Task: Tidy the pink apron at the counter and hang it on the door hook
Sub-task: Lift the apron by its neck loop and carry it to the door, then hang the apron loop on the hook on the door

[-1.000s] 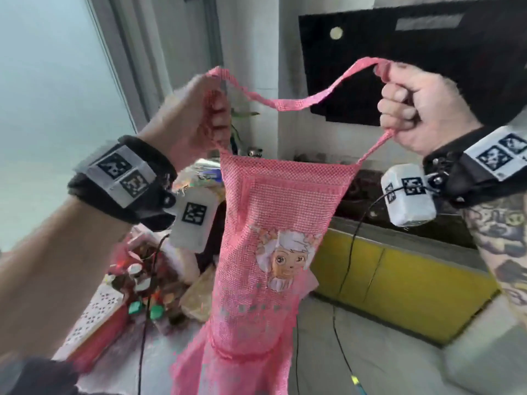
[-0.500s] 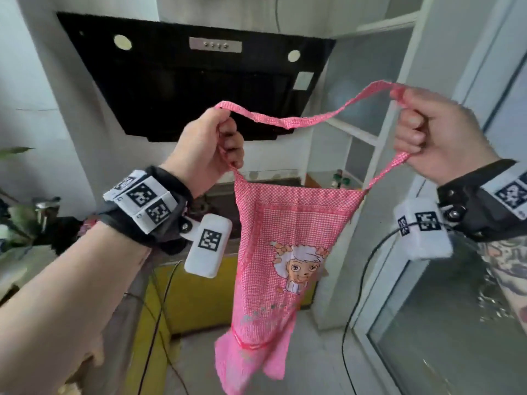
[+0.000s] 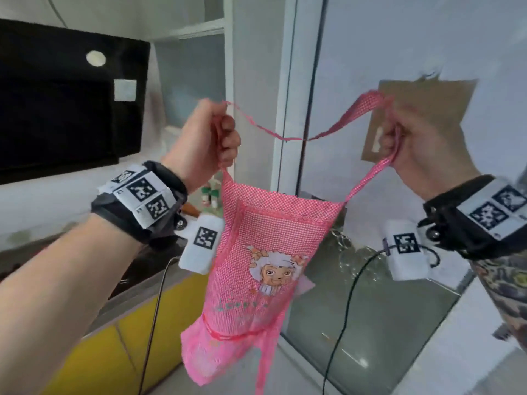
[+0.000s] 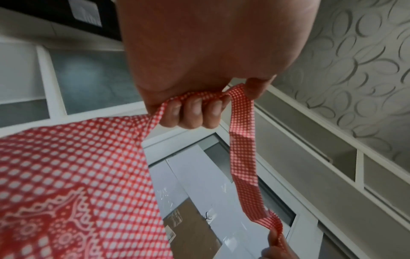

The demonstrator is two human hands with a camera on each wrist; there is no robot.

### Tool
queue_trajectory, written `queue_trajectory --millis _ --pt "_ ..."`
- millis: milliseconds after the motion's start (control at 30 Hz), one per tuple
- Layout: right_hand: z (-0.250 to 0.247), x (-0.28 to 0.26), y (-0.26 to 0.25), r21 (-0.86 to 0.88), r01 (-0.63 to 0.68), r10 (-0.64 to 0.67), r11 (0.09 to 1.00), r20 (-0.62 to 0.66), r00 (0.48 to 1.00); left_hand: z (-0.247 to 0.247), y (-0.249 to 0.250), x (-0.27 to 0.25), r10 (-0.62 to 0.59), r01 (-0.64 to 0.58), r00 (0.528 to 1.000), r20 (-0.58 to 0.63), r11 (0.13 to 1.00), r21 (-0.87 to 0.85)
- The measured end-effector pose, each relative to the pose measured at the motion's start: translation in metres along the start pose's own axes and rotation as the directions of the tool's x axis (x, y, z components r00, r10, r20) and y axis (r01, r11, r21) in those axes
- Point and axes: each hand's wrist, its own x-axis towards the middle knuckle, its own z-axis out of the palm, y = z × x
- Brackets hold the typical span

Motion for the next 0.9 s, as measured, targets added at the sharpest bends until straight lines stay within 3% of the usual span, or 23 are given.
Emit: queue_trajectory --millis 133,233,333,433,533,600,700,766,900 --pt "-0.060 0.017 -0.005 -0.028 0.063 -0.067 0.998 -0.168 0.983 0.043 -0.025 0.064 0.044 -0.041 0.995 0.091 0.999 -0.029" --pt "-0.104 0.038 -0.003 -0.068 0.031 -0.045 0.997 -0.209 0.977 0.078 -0.045 0.110 0.144 -0.143 0.984 0.108 0.990 -0.018" --pt "-0.134 0.062 -0.007 -0.068 0.010 -0.025 0.998 -0.223 0.975 0.108 -0.059 0.148 0.174 -0.169 0.969 0.176 0.985 -0.042" --pt "-0.155 0.087 -0.011 -0.080 0.009 -0.028 0.997 -0.233 0.972 0.131 -0.069 0.182 0.108 -0.101 0.976 0.188 0.994 -0.045" --pt "-0.168 0.112 -0.013 -0.201 0.017 -0.062 0.979 -0.223 0.973 0.153 -0.074 0.214 0.025 0.009 0.983 0.182 0.984 -0.179" --pt "-0.176 0.134 -0.012 -0.286 0.015 -0.087 0.958 -0.242 0.966 0.168 -0.076 0.239 0.009 0.056 0.975 0.223 0.958 -0.283" --pt "-0.180 0.164 -0.011 -0.295 0.015 -0.107 0.955 -0.298 0.948 0.186 -0.079 0.272 0.004 0.089 0.953 0.302 0.951 -0.297" --pt "-0.176 0.179 -0.012 -0.276 0.022 -0.115 0.961 -0.325 0.939 0.195 -0.083 0.289 0.034 0.038 0.941 0.335 0.978 -0.206" --pt "-0.170 0.217 -0.012 -0.334 0.097 -0.217 0.937 -0.342 0.914 0.205 -0.088 0.327 0.241 -0.266 0.914 0.326 0.963 0.035"
